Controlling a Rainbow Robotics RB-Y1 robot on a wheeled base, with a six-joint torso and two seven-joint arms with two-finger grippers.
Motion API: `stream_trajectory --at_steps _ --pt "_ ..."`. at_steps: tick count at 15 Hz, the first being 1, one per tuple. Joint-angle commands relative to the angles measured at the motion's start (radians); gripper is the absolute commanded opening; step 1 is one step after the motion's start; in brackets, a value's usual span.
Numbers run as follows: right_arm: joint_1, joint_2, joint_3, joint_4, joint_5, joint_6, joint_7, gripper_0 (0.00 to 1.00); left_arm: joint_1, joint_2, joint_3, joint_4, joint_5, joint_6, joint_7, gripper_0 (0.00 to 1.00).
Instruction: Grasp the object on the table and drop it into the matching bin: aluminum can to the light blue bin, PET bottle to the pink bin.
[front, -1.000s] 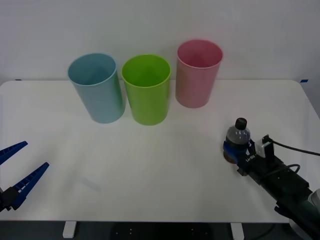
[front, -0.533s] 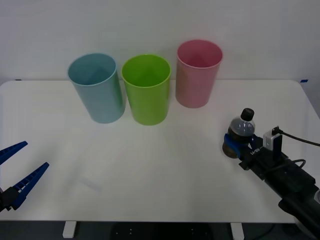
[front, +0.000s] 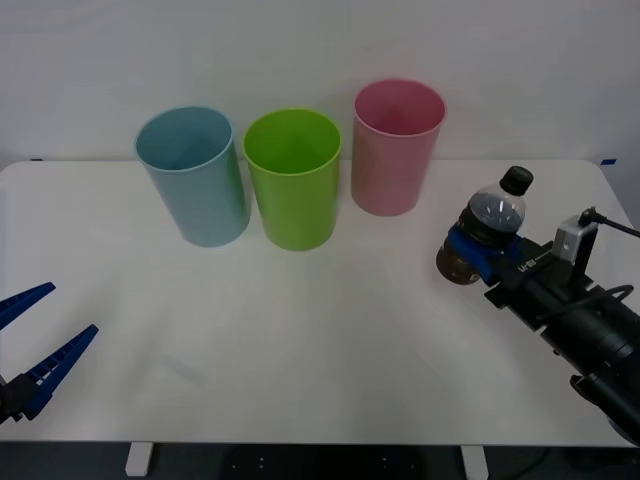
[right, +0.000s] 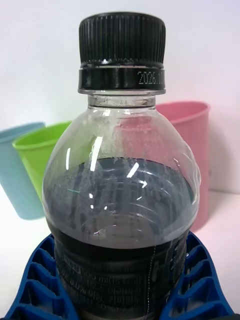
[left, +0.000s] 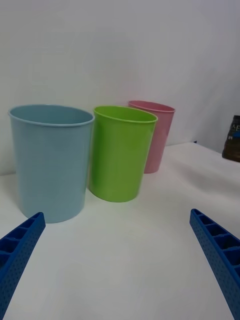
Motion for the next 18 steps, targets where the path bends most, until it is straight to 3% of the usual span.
stream_trajectory --at_steps 1,9,18 --pt "-0.009 -0.025 0.000 -0.079 0.001 0.010 -0.113 0.00 0.000 0.000 0.000 0.000 0.000 0.000 0.000 1.00" --pt "-0.196 -0.160 0.043 -0.107 0.000 0.116 -0.222 0.00 0.000 0.000 0.000 0.000 0.000 0.000 0.000 1.00" --pt "-0.590 -0.195 0.123 0.274 -0.009 0.116 -0.196 0.00 0.000 0.000 0.000 0.000 0.000 0.000 0.000 1.00"
